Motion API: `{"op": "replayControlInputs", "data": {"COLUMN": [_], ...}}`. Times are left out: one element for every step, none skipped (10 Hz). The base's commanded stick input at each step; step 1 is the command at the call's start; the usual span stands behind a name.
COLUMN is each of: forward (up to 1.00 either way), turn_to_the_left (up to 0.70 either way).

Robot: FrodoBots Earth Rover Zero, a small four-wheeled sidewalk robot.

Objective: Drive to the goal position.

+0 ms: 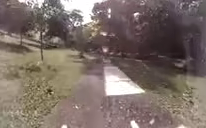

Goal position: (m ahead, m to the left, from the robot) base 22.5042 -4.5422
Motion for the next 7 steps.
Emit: {"op": "replayControlInputs", "data": {"forward": [0.85,0.85,0.85,0.85,0.85,0.85,0.85], "turn_to_the_left": [0.0,0.0,0.0,0.0,0.0,0.0,0.0]}}
